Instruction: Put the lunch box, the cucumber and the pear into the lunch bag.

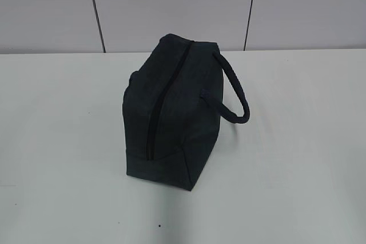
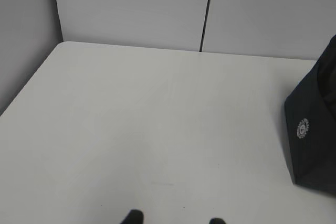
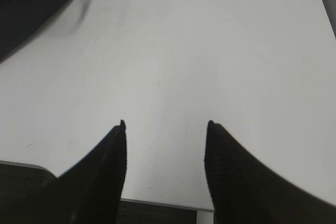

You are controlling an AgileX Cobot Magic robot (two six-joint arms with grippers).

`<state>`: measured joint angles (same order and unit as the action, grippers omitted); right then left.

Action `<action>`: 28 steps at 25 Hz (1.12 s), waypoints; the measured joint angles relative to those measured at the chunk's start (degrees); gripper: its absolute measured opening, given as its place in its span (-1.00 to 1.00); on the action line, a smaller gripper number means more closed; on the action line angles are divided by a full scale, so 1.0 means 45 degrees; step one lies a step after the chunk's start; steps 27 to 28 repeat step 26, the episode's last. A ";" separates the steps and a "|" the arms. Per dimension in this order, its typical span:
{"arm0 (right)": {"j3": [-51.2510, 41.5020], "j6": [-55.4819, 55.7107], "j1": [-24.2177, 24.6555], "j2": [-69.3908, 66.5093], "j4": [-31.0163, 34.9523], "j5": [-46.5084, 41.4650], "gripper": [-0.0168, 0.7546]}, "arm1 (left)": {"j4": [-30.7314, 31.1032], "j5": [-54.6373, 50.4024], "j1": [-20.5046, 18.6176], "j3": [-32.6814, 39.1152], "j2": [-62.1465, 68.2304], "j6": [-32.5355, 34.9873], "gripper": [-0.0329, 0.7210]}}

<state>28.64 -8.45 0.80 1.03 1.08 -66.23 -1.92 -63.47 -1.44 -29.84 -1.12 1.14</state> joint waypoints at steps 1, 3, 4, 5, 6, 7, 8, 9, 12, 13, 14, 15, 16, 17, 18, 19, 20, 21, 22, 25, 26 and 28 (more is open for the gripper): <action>0.0000 0.0000 0.0000 0.0000 0.0000 0.0000 0.04 | 0.0000 0.0000 0.0000 0.0000 0.0000 0.0000 -0.27; 0.0000 0.0000 0.0000 0.0000 0.0000 0.0000 0.04 | 0.0000 0.0000 0.0000 0.0000 0.0000 0.0000 -0.27; 0.0000 0.0000 0.0000 0.0000 0.0000 0.0000 0.04 | 0.0000 0.0000 0.0000 0.0000 0.0000 0.0000 -0.27; 0.0000 0.0000 0.0000 0.0000 0.0000 0.0000 0.04 | 0.0000 0.0000 0.0000 0.0000 0.0000 0.0000 -0.27; 0.0000 0.0000 0.0000 0.0000 0.0000 0.0000 0.04 | 0.0000 0.0000 0.0000 0.0000 0.0000 0.0000 -0.27; 0.0000 0.0000 0.0000 0.0000 0.0000 0.0000 0.04 | 0.0000 0.0000 0.0000 0.0000 0.0000 0.0000 -0.27; 0.0000 0.0000 0.0000 0.0000 0.0000 0.0000 0.04 | 0.0000 0.0000 0.0000 0.0000 0.0000 0.0000 -0.27; 0.0000 0.0000 0.0000 0.0000 0.0000 0.0000 0.04 | 0.0000 0.0000 0.0000 0.0000 0.0000 0.0000 -0.27; 0.0000 0.0000 0.0000 0.0000 0.0000 0.0000 0.04 | 0.0000 0.0000 0.0000 0.0000 0.0000 0.0000 -0.27; 0.0000 0.0000 0.0000 0.0000 0.0000 0.0000 0.04 | 0.0000 0.0000 0.0000 0.0000 0.0000 0.0000 -0.27; 0.0000 0.0000 0.0000 0.0000 0.0000 0.0000 0.04 | 0.0000 0.0000 0.0000 0.0000 0.0000 0.0000 -0.27; 0.0000 0.0000 0.0000 0.0000 0.0000 0.0000 0.04 | 0.0000 0.0000 0.0000 0.0000 0.0000 0.0000 -0.27; 0.0000 0.0000 0.0000 0.0000 0.0000 0.0000 0.04 | 0.0000 0.0000 0.0000 0.0000 0.0000 0.0000 -0.27; 0.0000 0.0000 0.0000 0.0000 0.0000 0.0000 0.04 | 0.0000 0.0000 0.0000 0.0000 0.0000 0.0000 -0.27; 0.0000 0.0000 0.0000 0.0000 0.0000 0.0000 0.04 | 0.0000 0.0000 0.0000 0.0000 0.0000 0.0000 -0.27; 0.0000 0.0000 0.0000 0.0000 0.0000 0.0000 0.04 | 0.0000 0.0000 0.0000 0.0000 0.0000 0.0000 -0.27; 0.0000 0.0000 0.0000 0.0000 0.0000 0.0000 0.04 | 0.0000 0.0000 0.0000 0.0000 0.0000 0.0000 -0.27; 0.0000 0.0000 0.0000 0.0000 0.0000 0.0000 0.04 | 0.0000 0.0000 0.0000 0.0000 0.0000 0.0000 -0.27; 0.0000 0.0000 0.0000 0.0000 0.0000 0.0000 0.04 | 0.0000 0.0000 0.0000 0.0000 0.0000 0.0000 -0.27; 0.0000 0.0000 0.0000 0.0000 0.0000 0.0004 0.04 | 0.0000 0.0000 0.0000 0.0000 0.0000 0.0000 -0.27; 0.0000 0.0000 0.0000 0.0000 0.0000 0.0004 0.04 | 0.0000 0.0000 0.0000 0.0000 0.0000 0.0000 -0.27; 0.0000 0.0000 0.0000 0.0000 0.0000 0.0004 0.04 | 0.0000 0.0000 0.0000 0.0000 0.0000 0.0000 -0.27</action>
